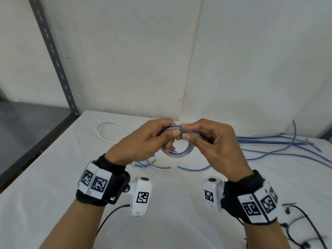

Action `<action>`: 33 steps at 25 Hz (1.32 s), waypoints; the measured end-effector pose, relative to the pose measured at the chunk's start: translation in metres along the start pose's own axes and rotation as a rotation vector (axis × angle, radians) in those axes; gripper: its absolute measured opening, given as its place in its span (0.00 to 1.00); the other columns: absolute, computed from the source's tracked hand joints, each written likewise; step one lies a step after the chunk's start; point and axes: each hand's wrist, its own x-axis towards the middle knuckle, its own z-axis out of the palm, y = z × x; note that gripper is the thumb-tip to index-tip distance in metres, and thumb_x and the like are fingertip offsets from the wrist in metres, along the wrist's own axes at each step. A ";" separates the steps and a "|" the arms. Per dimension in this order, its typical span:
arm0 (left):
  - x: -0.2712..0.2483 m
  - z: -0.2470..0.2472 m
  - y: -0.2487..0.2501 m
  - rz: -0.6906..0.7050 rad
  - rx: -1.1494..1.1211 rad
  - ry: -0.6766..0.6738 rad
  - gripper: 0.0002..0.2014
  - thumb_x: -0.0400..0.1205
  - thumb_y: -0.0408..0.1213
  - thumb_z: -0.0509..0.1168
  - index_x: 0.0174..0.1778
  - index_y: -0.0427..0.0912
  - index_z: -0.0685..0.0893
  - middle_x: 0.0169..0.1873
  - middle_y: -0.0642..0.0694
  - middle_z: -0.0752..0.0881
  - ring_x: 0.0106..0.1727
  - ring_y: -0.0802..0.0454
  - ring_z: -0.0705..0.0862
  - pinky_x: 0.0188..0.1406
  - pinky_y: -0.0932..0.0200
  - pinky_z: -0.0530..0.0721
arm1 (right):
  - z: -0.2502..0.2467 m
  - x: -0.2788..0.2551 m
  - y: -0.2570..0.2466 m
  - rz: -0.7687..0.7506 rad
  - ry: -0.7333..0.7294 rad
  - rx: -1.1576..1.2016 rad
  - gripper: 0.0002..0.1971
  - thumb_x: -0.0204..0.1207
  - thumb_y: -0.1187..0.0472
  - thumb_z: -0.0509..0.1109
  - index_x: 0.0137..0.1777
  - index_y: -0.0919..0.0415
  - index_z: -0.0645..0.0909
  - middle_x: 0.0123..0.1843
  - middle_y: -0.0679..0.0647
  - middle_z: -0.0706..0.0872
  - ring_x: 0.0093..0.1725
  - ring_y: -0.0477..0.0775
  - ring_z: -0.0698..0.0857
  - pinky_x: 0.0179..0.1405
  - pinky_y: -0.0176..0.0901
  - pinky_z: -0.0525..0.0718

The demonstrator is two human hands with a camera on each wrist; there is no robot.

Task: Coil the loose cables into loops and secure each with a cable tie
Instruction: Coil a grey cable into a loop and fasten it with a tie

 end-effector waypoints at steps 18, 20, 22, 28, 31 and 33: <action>0.013 0.015 0.004 0.021 -0.450 0.328 0.14 0.89 0.42 0.61 0.53 0.34 0.86 0.32 0.45 0.85 0.33 0.50 0.83 0.48 0.57 0.86 | 0.015 0.006 0.003 0.039 0.324 0.251 0.07 0.75 0.65 0.77 0.52 0.59 0.89 0.41 0.55 0.95 0.27 0.45 0.81 0.27 0.33 0.76; 0.007 0.007 0.002 -0.016 -0.245 0.189 0.13 0.87 0.39 0.65 0.57 0.34 0.89 0.37 0.41 0.91 0.40 0.47 0.90 0.52 0.58 0.87 | 0.000 0.003 0.006 0.028 0.126 0.102 0.08 0.76 0.69 0.77 0.52 0.58 0.91 0.42 0.51 0.94 0.32 0.40 0.85 0.33 0.29 0.78; 0.002 0.001 -0.001 -0.079 -0.099 0.071 0.10 0.85 0.37 0.70 0.55 0.37 0.92 0.40 0.41 0.94 0.44 0.46 0.93 0.55 0.55 0.90 | -0.008 0.000 0.009 0.025 -0.048 -0.053 0.10 0.78 0.69 0.77 0.53 0.53 0.92 0.46 0.50 0.94 0.42 0.45 0.90 0.41 0.35 0.82; 0.000 -0.003 0.000 -0.056 -0.040 0.142 0.07 0.83 0.36 0.73 0.52 0.38 0.93 0.40 0.42 0.94 0.43 0.47 0.94 0.49 0.53 0.91 | -0.007 -0.001 0.011 0.019 0.042 -0.049 0.10 0.80 0.66 0.76 0.55 0.51 0.92 0.40 0.49 0.92 0.28 0.46 0.81 0.31 0.39 0.79; 0.003 -0.005 0.000 -0.019 -0.292 0.343 0.08 0.84 0.32 0.70 0.53 0.32 0.91 0.41 0.36 0.94 0.41 0.43 0.93 0.48 0.51 0.92 | 0.000 0.003 0.012 0.010 0.252 0.075 0.06 0.81 0.65 0.74 0.55 0.57 0.90 0.35 0.55 0.91 0.23 0.50 0.77 0.27 0.39 0.75; 0.005 -0.005 0.002 -0.017 -0.440 0.432 0.09 0.83 0.32 0.69 0.53 0.30 0.89 0.40 0.35 0.93 0.39 0.44 0.93 0.45 0.52 0.93 | 0.009 0.004 0.009 0.063 0.332 0.206 0.05 0.80 0.63 0.75 0.53 0.60 0.88 0.36 0.57 0.92 0.21 0.51 0.75 0.25 0.40 0.74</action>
